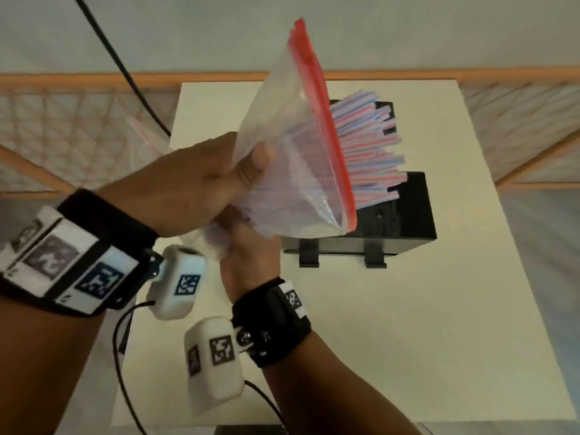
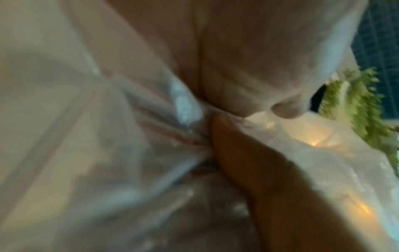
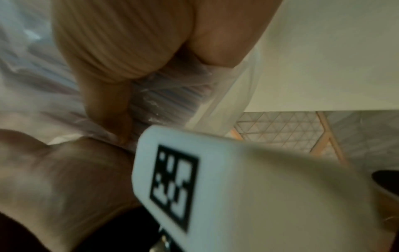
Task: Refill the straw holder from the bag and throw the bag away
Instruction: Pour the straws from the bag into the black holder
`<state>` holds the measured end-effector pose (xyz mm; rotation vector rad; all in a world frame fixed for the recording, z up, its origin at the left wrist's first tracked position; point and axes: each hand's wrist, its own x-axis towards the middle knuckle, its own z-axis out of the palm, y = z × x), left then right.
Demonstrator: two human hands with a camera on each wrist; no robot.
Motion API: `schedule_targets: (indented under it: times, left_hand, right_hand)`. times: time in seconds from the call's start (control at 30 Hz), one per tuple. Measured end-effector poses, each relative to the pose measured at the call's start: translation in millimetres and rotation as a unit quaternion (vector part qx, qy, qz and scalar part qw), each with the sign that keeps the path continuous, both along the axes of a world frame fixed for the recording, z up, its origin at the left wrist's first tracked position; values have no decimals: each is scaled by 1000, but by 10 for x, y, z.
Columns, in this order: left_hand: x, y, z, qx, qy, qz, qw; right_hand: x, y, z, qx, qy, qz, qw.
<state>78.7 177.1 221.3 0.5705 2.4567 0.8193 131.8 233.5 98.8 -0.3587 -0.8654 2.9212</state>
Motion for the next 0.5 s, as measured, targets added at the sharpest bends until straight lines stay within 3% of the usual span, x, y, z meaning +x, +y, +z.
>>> schedule_targets:
  times: [0.2,0.5]
  left_hand:
    - [-401,626,-87,-162,18,-60,985]
    - [-592,1339,-314,-306,-3,-122,944]
  right_hand:
    - [-154,194,10,-123,-83,-49,988]
    - [-188,518,-59,-243,-134,103,955]
